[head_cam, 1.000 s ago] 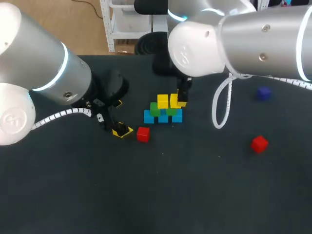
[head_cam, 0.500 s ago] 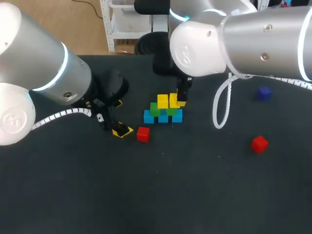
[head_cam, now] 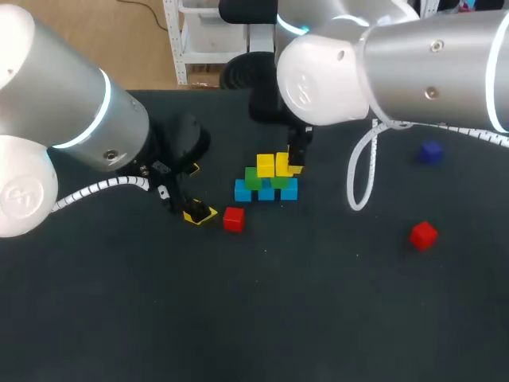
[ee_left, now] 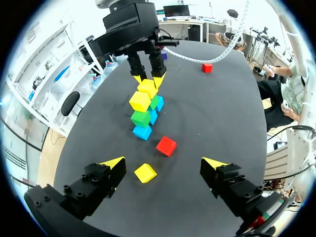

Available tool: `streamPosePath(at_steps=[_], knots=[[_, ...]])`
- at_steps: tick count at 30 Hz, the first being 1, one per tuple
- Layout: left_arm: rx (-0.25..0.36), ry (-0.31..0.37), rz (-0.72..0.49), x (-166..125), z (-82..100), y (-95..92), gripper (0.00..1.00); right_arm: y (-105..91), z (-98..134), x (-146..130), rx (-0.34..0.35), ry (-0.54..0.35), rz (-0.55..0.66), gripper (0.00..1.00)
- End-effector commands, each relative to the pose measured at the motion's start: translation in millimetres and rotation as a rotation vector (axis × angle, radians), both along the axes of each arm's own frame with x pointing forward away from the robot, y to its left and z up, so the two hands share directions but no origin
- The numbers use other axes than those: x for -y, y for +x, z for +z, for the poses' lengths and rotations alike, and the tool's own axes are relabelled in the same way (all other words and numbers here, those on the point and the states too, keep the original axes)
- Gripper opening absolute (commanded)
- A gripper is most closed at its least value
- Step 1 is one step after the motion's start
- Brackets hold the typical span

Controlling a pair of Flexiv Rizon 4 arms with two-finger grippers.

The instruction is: Place the blue cubes, place green cubes on the blue cubes, place the yellow cubes on the green cubes, then place the red cubes on the yellow cubes, and place purple cube on the red cubes.

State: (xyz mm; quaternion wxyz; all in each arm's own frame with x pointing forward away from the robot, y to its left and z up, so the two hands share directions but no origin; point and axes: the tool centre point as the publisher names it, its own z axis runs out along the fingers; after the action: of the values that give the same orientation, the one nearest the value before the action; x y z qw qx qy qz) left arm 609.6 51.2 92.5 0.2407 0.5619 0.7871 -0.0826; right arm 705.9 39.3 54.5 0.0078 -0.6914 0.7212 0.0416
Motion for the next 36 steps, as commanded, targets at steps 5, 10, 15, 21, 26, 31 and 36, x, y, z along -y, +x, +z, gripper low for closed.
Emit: streamPosePath(at_steps=[5, 10, 15, 21, 26, 31, 36], knots=[[-0.001, 0.003, 0.001, 0.6, 0.1, 0.8, 1.00, 0.5, -1.0, -1.3, -0.002, 0.004, 0.003, 0.00], [-0.001, 0.003, 0.001, 0.6, 0.1, 0.8, 1.00, 0.6, -1.2, -1.5, -0.003, 0.003, 0.002, 0.00], [-0.001, 0.003, 0.001, 0.6, 0.1, 0.8, 1.00, 0.6, -1.3, -2.0, -0.002, 0.002, 0.003, 0.00], [-0.001, 0.003, 0.001, 0.6, 0.1, 0.8, 1.00, 0.5, -1.8, -2.4, -0.003, 0.002, 0.003, 0.00], [-0.001, 0.003, 0.001, 0.6, 0.1, 0.8, 1.00, 0.5, -2.2, -2.2, -0.004, 0.001, 0.002, 0.00], [-0.001, 0.003, 0.001, 0.6, 0.1, 0.8, 1.00, 0.6, -2.5, -2.0, -0.004, 0.000, 0.000, 0.00], [-0.001, 0.003, 0.001, 0.6, 0.1, 0.8, 1.00, 0.6, -3.2, -2.0, -0.005, 0.000, 0.001, 0.00]])
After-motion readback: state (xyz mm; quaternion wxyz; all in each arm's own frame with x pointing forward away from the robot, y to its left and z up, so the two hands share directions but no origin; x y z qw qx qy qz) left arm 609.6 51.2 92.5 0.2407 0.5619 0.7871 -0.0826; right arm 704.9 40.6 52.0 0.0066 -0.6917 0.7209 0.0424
